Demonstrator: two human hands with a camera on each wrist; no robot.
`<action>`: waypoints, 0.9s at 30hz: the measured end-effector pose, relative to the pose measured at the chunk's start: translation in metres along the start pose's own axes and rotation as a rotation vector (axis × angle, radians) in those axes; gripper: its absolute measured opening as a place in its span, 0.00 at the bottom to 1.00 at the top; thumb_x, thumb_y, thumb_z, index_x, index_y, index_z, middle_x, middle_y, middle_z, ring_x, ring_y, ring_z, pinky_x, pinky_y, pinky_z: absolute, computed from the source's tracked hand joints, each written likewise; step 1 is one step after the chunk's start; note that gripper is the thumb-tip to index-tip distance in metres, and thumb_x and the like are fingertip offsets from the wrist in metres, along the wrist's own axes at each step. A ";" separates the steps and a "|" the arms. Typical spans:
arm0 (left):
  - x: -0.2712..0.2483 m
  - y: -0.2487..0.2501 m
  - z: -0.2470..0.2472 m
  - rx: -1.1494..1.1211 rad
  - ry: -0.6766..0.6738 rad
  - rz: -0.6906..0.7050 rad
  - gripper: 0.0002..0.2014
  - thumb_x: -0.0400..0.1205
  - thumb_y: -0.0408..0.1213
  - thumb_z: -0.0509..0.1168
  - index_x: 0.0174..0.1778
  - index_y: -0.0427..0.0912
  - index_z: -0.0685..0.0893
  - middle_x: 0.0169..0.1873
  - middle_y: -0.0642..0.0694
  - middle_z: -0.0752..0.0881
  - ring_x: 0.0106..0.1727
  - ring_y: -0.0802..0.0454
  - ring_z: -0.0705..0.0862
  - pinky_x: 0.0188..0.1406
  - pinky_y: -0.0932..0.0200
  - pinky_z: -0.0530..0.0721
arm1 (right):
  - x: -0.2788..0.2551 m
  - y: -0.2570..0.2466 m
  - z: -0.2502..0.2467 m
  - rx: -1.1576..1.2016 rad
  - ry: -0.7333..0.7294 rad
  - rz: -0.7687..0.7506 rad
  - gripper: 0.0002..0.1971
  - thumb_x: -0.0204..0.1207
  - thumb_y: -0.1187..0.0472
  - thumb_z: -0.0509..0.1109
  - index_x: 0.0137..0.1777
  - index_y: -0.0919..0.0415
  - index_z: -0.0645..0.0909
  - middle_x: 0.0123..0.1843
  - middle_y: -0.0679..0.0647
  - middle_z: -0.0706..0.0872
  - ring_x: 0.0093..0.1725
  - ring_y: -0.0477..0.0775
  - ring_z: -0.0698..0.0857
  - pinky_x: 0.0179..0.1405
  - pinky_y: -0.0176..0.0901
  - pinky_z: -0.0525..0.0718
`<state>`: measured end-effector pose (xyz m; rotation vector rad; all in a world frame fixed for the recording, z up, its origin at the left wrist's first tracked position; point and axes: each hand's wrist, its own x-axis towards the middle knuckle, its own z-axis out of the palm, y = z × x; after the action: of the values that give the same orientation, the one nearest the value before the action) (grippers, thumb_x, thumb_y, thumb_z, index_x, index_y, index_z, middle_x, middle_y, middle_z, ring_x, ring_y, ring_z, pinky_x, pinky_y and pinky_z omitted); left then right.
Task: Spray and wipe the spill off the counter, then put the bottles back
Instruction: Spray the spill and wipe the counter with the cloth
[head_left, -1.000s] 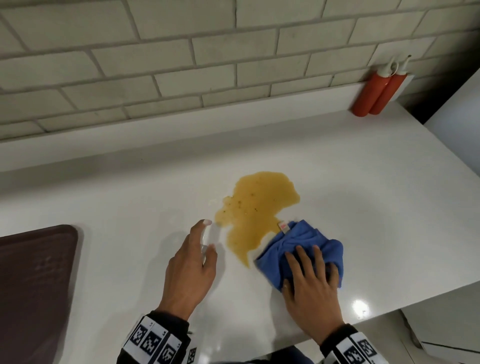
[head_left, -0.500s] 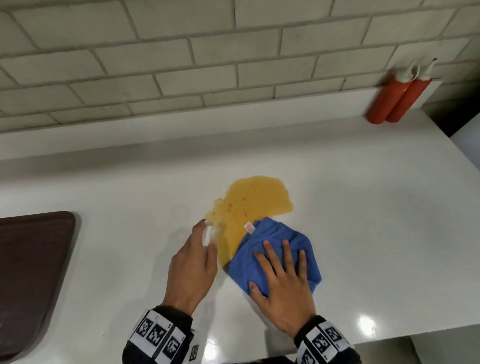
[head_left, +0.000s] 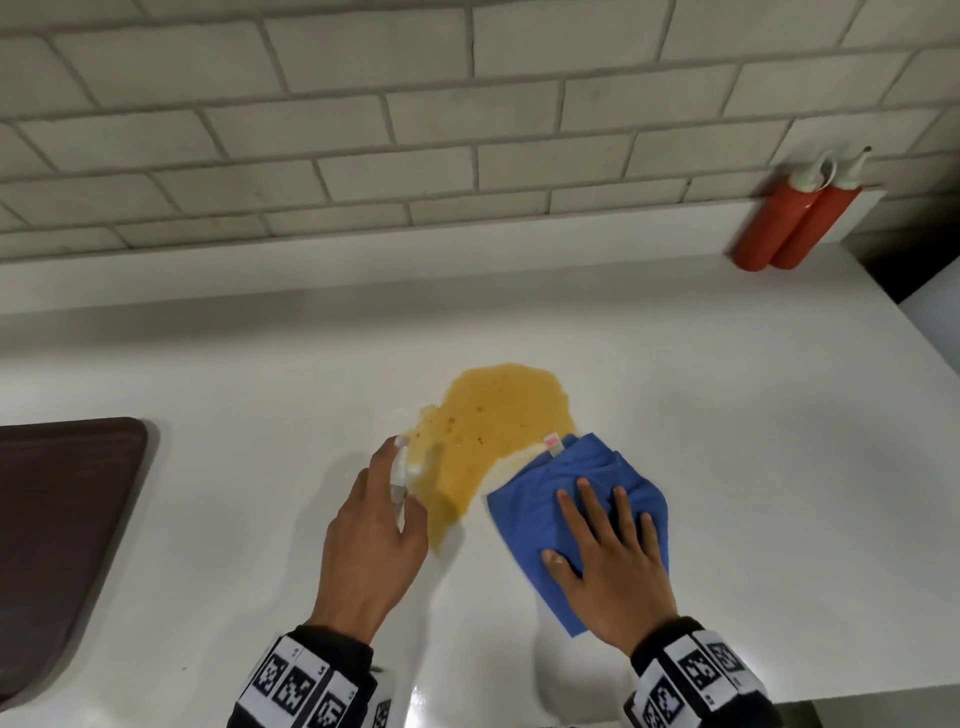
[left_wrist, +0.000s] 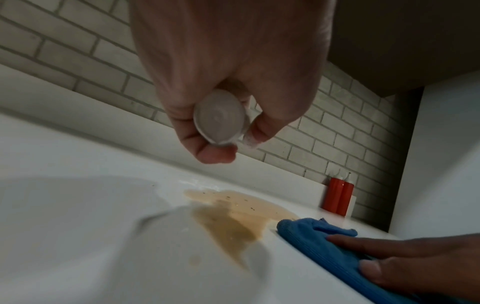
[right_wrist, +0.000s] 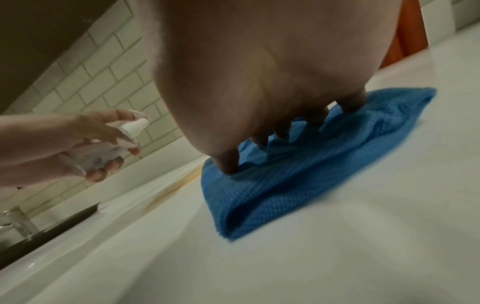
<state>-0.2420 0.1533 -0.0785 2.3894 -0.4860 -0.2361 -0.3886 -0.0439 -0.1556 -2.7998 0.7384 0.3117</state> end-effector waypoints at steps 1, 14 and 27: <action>0.001 0.001 -0.001 -0.021 -0.003 0.013 0.30 0.85 0.36 0.62 0.81 0.63 0.63 0.52 0.52 0.83 0.47 0.54 0.85 0.48 0.52 0.83 | 0.004 -0.002 -0.002 0.000 -0.017 0.017 0.35 0.80 0.32 0.39 0.80 0.49 0.65 0.80 0.54 0.73 0.75 0.71 0.74 0.67 0.73 0.75; 0.025 -0.002 0.001 0.020 -0.019 0.050 0.24 0.85 0.38 0.60 0.76 0.62 0.66 0.31 0.54 0.78 0.33 0.55 0.81 0.36 0.54 0.78 | 0.113 -0.024 -0.027 -0.017 -0.065 0.070 0.37 0.78 0.36 0.34 0.85 0.49 0.37 0.88 0.52 0.37 0.84 0.70 0.36 0.78 0.77 0.40; 0.040 -0.024 -0.025 0.109 0.005 0.003 0.23 0.86 0.38 0.59 0.76 0.60 0.65 0.46 0.53 0.83 0.37 0.45 0.84 0.39 0.51 0.80 | 0.080 -0.040 -0.011 -0.038 -0.068 -0.034 0.38 0.76 0.35 0.45 0.84 0.52 0.60 0.85 0.54 0.61 0.82 0.71 0.62 0.76 0.76 0.53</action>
<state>-0.1914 0.1686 -0.0771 2.4950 -0.5117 -0.2074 -0.2989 -0.0492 -0.1594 -2.8177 0.6763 0.4170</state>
